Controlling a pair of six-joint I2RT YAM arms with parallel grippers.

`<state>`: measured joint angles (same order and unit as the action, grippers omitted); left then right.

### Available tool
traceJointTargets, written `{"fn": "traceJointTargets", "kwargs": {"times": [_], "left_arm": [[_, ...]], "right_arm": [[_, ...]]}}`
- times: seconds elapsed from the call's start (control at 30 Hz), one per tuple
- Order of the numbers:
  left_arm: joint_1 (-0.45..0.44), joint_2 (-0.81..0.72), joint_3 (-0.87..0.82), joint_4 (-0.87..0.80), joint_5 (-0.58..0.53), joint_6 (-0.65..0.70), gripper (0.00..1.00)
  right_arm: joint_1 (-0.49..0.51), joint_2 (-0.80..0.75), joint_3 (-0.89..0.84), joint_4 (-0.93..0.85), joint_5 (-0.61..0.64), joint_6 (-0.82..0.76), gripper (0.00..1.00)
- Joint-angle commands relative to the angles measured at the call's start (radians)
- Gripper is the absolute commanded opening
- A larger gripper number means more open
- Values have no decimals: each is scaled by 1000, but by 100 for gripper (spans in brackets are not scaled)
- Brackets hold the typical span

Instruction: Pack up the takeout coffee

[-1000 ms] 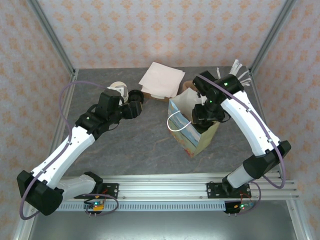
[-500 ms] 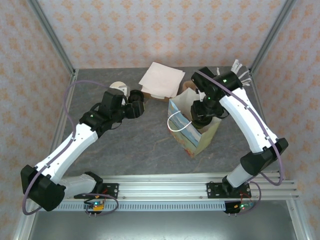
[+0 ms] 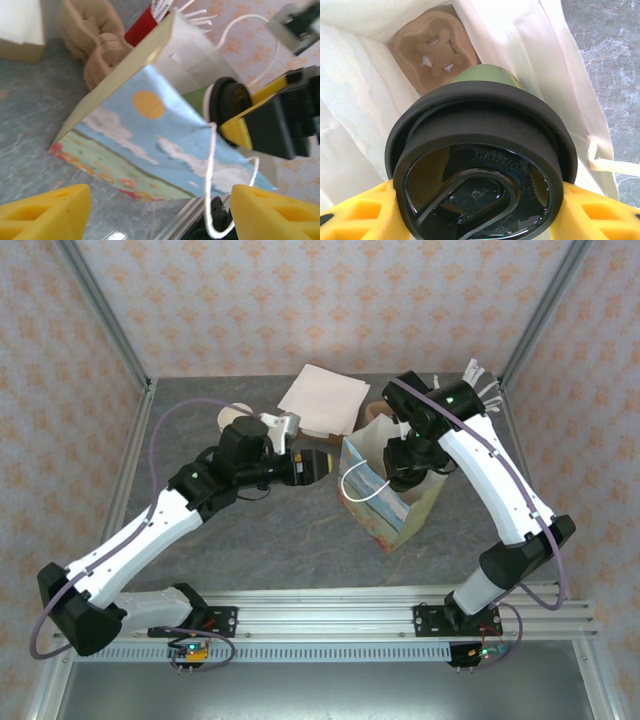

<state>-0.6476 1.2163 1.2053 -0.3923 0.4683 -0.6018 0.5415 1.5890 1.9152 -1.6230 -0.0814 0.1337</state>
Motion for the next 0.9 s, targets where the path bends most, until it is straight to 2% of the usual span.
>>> {"fn": "traceJointTargets", "kwargs": {"times": [0.0,0.13,0.37,0.5,0.67,0.87], "left_arm": [[-25,83,83,-4,-45,29,74],[-33,175,167,-9,-85,58,71],[-44,323,349,-149,-252,214,68],[-44,421,455,-202,-208,272,62],[-44,536,596,-303,-173,355,49],[-43,623,723,-403,-184,449,36]], "right_arm": [[14,0,9,-146,35,-11,57],[28,1,-5,-141,23,-11,57],[31,-2,-1,-138,23,-15,56],[32,-8,-11,-133,30,-12,56],[31,-12,-35,-115,21,-12,56],[31,-14,-32,-108,21,-14,55]]}}
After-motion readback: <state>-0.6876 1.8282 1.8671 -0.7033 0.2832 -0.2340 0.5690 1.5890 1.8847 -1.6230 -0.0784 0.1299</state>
